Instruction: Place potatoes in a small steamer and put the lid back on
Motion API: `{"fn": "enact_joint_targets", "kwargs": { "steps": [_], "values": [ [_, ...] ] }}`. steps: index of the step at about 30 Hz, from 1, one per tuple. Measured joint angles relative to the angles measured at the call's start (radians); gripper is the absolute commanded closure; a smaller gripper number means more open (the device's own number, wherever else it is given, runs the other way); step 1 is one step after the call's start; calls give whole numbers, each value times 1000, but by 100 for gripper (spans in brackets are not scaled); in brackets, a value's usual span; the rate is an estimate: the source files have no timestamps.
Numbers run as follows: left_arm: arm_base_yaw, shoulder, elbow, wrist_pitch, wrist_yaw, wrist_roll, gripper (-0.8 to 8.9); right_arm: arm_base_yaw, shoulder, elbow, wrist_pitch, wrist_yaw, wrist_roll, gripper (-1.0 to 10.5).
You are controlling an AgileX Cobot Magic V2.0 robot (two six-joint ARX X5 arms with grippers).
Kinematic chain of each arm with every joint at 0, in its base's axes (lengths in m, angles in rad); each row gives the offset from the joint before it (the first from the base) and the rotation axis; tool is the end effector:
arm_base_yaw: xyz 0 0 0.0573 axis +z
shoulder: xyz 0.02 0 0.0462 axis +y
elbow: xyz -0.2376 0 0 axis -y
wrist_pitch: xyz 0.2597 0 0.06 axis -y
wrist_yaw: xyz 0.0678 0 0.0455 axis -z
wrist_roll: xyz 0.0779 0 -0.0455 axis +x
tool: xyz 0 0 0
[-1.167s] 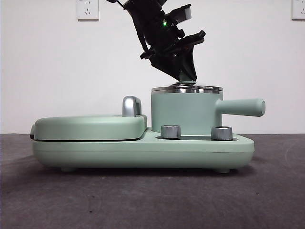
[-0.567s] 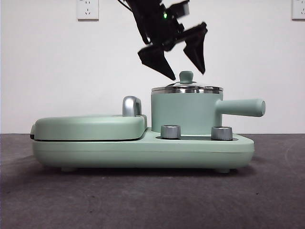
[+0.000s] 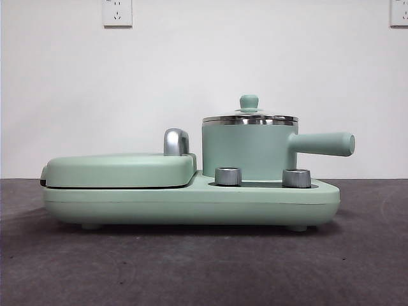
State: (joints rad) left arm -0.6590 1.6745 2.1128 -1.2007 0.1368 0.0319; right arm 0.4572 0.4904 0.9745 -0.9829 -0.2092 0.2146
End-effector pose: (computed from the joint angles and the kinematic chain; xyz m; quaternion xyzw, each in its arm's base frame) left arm 0.2774 -0.2283 0.4042 0.1097 0.3536 -0.3654 0.8541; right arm 0.1174 0.0758 0.3205 0.0677 0.2775 0.2889 0.9138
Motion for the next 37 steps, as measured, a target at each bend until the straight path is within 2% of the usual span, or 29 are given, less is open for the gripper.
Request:
{"fn": "enact_joint_targets", "kwargs": {
  "steps": [5,14,23,28,29,30,31,32,33,34,37],
  "values": [
    [0,-187,-146,5,20,-3,344,0,0,0,0,0,0,496],
    [-5,-503,-608,73,23,-16,344,0,0,0,0,0,0,496],
    [-5,-856,-961,405,23,-172,345,0,0,0,0,0,0,496],
    [-5,-959,-1082,414,23,-244,354,0,0,0,0,0,0,497],
    [-5,-969,-1094,414,23,-256,382,0,0,0,0,0,0,498],
    [-5,-977,-1099,410,23,-262,450,0,0,0,0,0,0,525],
    [-5,-980,-1101,409,23,-264,607,0,0,0,0,0,0,643],
    [-5,-983,-1101,412,23,-265,831,0,0,0,0,0,3,857],
    [-5,-988,-1101,412,23,-269,780,0,0,0,0,-3,2,967],
    [-5,-991,-1101,411,23,-272,805,0,0,0,0,-6,2,914],
    [-5,-995,-1101,406,23,-280,807,0,0,0,0,-7,-2,914]
  ]
}}
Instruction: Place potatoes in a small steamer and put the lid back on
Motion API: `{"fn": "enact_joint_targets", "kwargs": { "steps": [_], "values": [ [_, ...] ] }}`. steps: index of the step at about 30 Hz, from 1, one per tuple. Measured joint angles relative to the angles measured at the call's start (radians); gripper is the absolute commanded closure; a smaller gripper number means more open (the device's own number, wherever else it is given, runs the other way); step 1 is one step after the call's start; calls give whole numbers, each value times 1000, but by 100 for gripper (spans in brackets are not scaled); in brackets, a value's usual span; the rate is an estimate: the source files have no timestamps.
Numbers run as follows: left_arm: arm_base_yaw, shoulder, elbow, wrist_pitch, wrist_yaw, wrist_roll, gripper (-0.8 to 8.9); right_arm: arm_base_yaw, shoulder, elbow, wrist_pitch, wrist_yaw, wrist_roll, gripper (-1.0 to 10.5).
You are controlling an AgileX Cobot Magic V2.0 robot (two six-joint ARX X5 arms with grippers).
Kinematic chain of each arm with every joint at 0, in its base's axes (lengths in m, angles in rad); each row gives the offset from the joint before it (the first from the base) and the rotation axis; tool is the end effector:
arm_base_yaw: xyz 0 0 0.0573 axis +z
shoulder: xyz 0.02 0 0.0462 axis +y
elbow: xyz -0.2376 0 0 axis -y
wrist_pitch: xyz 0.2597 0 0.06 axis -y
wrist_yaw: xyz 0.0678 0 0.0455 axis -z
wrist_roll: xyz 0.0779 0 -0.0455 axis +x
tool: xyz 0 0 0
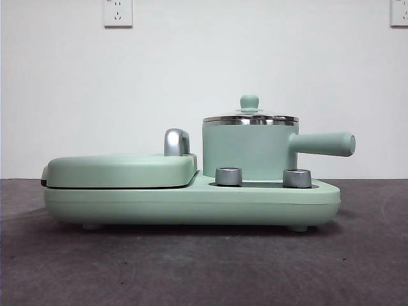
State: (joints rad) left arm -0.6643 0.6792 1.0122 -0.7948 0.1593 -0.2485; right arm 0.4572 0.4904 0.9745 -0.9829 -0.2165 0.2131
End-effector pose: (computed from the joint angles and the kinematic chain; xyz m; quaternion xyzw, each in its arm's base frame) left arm 0.1424 -0.1272 0.3299 -0.0538 0.2682 -0.3592 0.8923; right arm 0.1171 0.0762 0.3205 0.0678 0.2777 0.2924 0.9126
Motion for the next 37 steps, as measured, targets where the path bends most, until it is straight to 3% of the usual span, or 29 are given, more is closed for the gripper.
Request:
{"fn": "enact_joint_targets", "kwargs": {
  "steps": [15,21,26,30,37],
  "values": [
    [1,0,0,-2,0,-3,807,0,0,0,0,7,0,914],
    [127,-68,-43,42,5,-3,807,0,0,0,0,7,0,914],
    [311,-213,-206,102,8,28,807,0,0,0,0,7,0,914],
    [459,-336,-425,183,8,105,807,0,0,0,0,7,0,914],
    [539,-519,-741,405,8,157,807,0,0,0,0,7,0,914]
  ]
}}
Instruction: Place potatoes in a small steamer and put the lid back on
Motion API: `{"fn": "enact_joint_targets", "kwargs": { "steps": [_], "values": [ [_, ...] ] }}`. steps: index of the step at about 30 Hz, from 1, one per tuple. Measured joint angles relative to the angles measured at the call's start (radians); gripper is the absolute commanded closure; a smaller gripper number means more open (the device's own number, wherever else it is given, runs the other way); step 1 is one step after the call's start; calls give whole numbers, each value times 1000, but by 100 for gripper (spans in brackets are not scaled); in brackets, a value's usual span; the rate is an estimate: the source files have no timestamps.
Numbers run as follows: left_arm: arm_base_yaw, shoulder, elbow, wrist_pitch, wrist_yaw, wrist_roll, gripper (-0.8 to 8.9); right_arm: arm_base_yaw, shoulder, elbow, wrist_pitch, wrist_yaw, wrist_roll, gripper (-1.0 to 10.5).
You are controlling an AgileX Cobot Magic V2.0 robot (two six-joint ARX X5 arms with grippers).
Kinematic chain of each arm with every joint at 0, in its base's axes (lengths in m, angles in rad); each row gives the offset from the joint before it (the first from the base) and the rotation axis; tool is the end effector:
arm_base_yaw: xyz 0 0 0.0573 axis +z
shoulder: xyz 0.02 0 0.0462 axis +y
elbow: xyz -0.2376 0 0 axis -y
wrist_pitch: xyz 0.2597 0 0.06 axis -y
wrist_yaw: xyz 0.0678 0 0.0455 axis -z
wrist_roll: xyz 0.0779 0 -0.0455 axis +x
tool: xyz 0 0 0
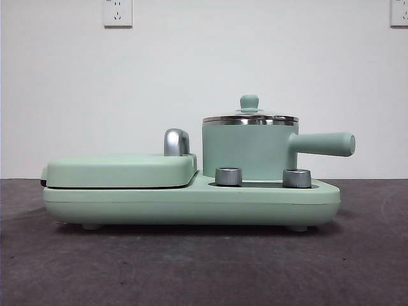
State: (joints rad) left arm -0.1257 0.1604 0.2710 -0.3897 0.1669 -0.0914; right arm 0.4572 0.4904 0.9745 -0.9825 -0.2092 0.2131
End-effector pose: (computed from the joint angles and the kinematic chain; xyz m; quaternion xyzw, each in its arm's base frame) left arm 0.1730 -0.0349 0.1899 -0.0476 0.1455 -0.1379 0.9785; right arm 0.1174 0.0758 0.3205 0.0671 0.2771 0.2891 0.9139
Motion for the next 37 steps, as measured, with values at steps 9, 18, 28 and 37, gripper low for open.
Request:
{"fn": "enact_joint_targets", "kwargs": {
  "steps": [9,18,28,37],
  "values": [
    [27,-111,-200,135,-181,21,807,0,0,0,0,0,0,914],
    [104,-156,-225,173,-197,29,807,0,0,0,0,0,0,914],
    [104,-156,-231,189,-197,47,807,0,0,0,0,0,0,914],
    [104,-156,-231,189,-197,47,807,0,0,0,0,0,0,914]
  ]
}}
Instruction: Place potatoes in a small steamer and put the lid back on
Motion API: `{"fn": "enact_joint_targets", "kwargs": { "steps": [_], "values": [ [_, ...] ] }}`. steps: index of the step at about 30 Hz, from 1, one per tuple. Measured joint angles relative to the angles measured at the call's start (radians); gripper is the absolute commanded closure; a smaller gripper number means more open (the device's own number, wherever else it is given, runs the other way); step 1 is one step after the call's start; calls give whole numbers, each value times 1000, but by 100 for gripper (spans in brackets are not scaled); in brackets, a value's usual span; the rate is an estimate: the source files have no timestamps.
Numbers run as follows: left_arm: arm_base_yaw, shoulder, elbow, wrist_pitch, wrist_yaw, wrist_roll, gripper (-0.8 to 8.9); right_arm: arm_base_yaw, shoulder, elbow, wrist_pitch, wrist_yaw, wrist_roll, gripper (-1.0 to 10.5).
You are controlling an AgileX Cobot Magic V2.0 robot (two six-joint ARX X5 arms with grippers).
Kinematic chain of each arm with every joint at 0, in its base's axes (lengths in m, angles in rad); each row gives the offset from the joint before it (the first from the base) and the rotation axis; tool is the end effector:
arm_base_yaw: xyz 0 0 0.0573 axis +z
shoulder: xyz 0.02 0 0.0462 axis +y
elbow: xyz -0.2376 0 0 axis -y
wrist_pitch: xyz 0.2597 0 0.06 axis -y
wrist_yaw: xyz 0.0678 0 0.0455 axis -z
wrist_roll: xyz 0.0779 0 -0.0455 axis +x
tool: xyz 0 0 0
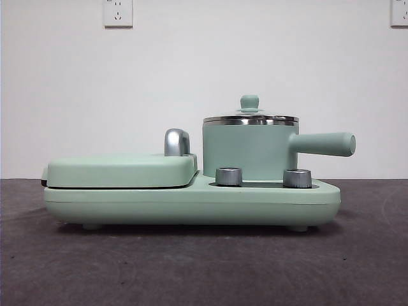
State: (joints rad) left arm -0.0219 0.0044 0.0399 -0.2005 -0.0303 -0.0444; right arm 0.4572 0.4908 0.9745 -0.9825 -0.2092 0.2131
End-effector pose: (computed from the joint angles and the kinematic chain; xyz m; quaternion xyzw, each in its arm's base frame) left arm 0.1835 -0.0017 0.1498 -0.0200 0.0823 0.0060 0.9964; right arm 0.1175 0.0758 0.3205 0.0670 0.2772 0.2891 0.9138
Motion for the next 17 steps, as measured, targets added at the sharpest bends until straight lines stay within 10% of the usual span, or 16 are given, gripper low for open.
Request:
{"fn": "enact_joint_targets", "kwargs": {
  "steps": [9,17],
  "values": [
    [0,0,0,0,0,0,807,-165,-169,-304,410,-24,0,915],
    [0,0,0,0,0,0,807,-404,-418,-727,791,199,-58,914]
  ]
}}
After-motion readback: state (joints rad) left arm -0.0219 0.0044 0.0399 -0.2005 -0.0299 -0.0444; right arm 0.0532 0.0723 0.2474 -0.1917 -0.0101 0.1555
